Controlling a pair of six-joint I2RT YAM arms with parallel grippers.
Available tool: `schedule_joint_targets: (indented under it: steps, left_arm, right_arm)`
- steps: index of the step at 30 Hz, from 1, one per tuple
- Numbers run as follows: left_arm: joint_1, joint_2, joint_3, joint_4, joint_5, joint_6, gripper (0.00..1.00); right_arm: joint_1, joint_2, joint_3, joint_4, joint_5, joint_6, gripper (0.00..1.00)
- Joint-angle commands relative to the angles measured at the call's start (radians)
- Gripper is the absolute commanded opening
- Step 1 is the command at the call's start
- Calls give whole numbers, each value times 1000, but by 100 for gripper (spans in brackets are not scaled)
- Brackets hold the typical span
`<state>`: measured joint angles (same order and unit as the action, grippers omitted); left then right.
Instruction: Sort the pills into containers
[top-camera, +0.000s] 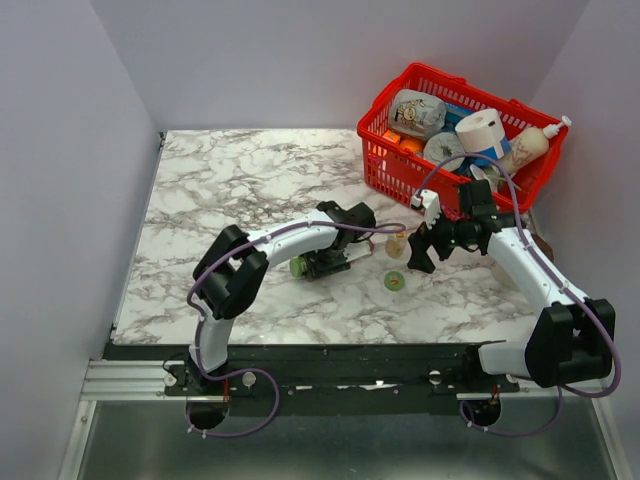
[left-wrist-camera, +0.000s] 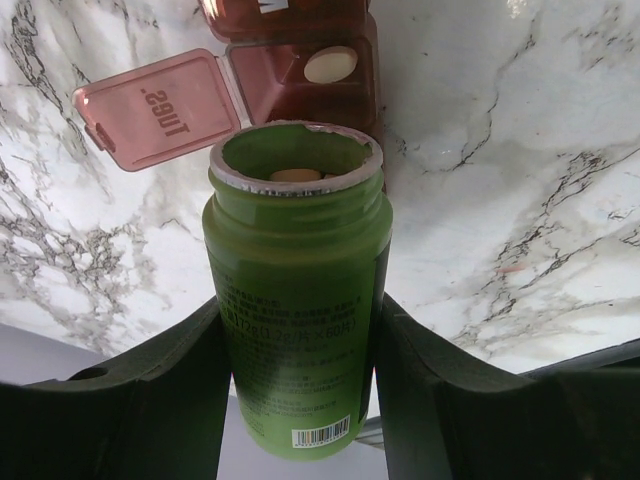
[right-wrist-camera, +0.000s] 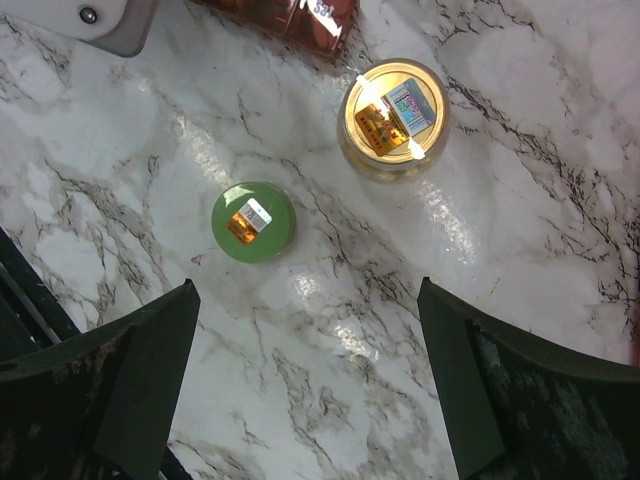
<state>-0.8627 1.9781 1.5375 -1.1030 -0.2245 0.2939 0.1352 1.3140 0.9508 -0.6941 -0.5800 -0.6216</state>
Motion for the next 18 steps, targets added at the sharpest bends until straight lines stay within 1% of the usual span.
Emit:
schedule_joint_targets:
  steps: [1,9,18]
  left_arm:
    - [-27,27,36,-55,-96,-6,0]
    - [-58,82,82,-67,-162,-1,0]
    - [-56,74,84,-67,-161,-4,0]
  right_arm:
    - [-9,-22,14,-19,-3,-10,100]
    - [-11,-29,13,-22,-7,-13,100]
    - [-16,-33,13,-21,-9,-15,100]
